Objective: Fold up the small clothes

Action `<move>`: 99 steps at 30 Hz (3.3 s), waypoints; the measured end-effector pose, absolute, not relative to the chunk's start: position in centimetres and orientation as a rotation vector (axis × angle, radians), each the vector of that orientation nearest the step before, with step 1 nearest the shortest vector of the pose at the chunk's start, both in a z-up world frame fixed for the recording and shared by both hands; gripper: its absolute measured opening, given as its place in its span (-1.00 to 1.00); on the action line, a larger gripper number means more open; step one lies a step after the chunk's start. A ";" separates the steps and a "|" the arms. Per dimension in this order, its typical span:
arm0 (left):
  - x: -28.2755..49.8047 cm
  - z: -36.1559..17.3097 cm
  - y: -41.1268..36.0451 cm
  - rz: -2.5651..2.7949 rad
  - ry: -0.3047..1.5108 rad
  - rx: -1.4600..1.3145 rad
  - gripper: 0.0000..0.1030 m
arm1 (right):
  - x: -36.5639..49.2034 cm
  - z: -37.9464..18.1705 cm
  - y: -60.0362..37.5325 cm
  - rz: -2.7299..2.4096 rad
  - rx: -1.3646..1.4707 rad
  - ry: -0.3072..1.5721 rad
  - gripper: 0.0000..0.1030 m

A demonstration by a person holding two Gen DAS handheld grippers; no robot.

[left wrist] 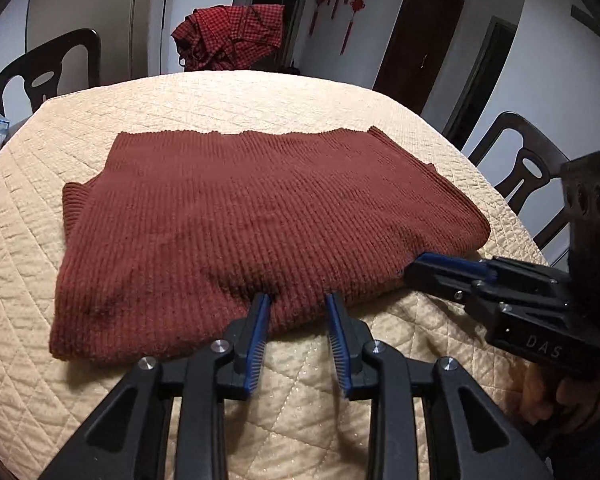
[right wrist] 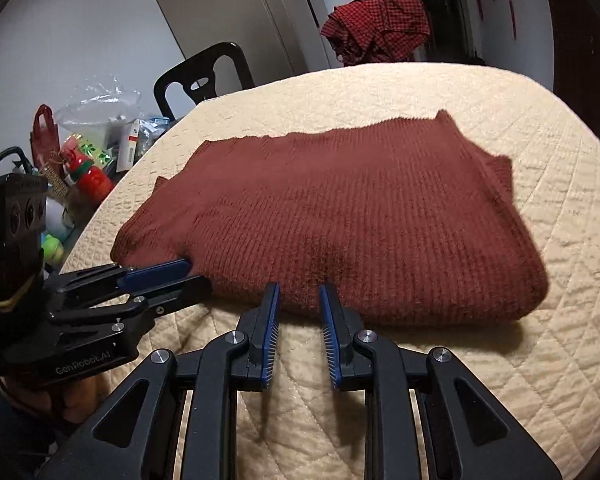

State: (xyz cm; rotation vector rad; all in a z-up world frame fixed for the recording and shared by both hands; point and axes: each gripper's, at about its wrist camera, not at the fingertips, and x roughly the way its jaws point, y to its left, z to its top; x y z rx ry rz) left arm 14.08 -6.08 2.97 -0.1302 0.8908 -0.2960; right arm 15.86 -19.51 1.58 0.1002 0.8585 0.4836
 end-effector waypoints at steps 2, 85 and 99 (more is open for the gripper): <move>14.0 3.5 -6.1 -0.296 0.878 -0.141 -0.38 | 15.6 2.0 -19.8 0.485 0.110 0.842 -0.60; 17.2 1.6 6.8 -0.059 0.846 -0.409 0.02 | 19.3 2.0 -14.0 0.537 0.030 0.843 -0.54; 17.5 1.2 7.4 -0.128 0.853 -0.576 0.02 | 24.0 1.4 -12.0 0.541 0.038 0.857 -0.56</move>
